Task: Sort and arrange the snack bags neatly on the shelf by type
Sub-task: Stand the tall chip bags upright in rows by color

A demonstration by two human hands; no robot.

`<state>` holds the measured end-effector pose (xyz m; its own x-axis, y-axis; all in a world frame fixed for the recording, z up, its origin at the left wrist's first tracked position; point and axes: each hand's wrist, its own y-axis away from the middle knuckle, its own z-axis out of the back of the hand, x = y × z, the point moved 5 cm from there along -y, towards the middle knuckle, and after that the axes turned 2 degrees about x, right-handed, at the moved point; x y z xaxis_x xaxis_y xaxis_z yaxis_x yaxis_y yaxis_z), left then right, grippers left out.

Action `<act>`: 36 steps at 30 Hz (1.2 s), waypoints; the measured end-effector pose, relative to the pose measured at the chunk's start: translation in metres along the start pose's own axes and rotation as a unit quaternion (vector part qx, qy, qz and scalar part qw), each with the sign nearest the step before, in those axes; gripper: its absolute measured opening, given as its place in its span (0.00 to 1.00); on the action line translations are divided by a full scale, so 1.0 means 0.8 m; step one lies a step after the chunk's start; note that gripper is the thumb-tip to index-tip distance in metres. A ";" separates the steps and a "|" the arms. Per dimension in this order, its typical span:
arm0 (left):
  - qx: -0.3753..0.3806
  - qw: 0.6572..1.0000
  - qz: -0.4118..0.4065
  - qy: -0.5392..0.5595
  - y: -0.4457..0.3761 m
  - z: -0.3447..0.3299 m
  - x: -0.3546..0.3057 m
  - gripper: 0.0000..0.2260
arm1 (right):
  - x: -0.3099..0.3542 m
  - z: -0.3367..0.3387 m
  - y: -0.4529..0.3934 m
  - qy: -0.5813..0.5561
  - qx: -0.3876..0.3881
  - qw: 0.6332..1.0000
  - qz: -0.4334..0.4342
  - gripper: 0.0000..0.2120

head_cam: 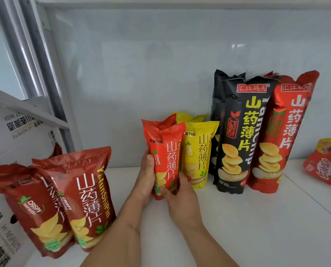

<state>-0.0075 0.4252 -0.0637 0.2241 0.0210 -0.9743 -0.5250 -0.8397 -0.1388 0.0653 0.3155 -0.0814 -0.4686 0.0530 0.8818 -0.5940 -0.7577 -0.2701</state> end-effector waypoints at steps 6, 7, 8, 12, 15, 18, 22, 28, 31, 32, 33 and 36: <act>-0.022 0.998 -0.053 -0.027 -0.012 0.005 -0.007 0.54 | 0.000 -0.004 -0.011 0.041 -0.037 0.998 0.000 0.32; -0.032 0.997 -0.058 -0.033 -0.012 0.007 -0.008 0.57 | 0.001 -0.005 -0.012 0.044 -0.042 0.998 0.001 0.32; -0.040 0.996 -0.062 -0.040 -0.011 0.007 -0.009 0.60 | 0.001 -0.006 -0.013 0.045 -0.046 0.998 0.002 0.32; -0.066 0.990 -0.096 -0.082 -0.003 0.006 -0.012 0.59 | 0.003 -0.007 -0.014 0.044 -0.061 0.997 0.006 0.32; -0.067 0.986 -0.107 -0.107 -0.004 0.003 -0.015 0.48 | 0.004 -0.007 -0.015 0.036 -0.065 0.997 0.003 0.32; -0.062 0.987 -0.109 -0.104 -0.007 0.002 -0.019 0.48 | 0.004 -0.009 -0.017 0.040 -0.063 0.997 0.001 0.32; -0.043 0.988 -0.112 -0.100 -0.010 -0.005 -0.021 0.47 | 0.002 -0.011 -0.017 0.039 -0.069 0.997 -0.004 0.32; -0.035 0.988 -0.096 -0.112 -0.016 -0.006 -0.021 0.51 | 0.000 -0.008 -0.021 0.041 -0.080 0.996 -0.016 0.29; -0.032 0.989 -0.090 -0.113 -0.019 -0.006 -0.019 0.52 | 0.000 -0.008 -0.022 0.051 -0.086 0.995 -0.020 0.29; -0.029 0.990 -0.086 -0.111 -0.020 -0.006 -0.018 0.50 | 0.000 -0.008 -0.022 0.055 -0.087 0.994 -0.023 0.29; -0.028 0.990 -0.082 -0.108 -0.021 -0.007 -0.017 0.48 | 0.000 -0.008 -0.022 0.059 -0.087 0.994 -0.026 0.29; -0.022 0.992 -0.074 -0.098 -0.023 -0.007 -0.015 0.44 | 0.000 -0.006 -0.022 0.062 -0.092 0.993 -0.033 0.30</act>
<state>0.0044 0.4375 -0.0481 0.1292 0.2473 -0.9603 -0.4603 -0.8428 -0.2790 0.0722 0.3320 -0.0784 -0.4957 0.1873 0.8480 -0.7297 -0.6193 -0.2898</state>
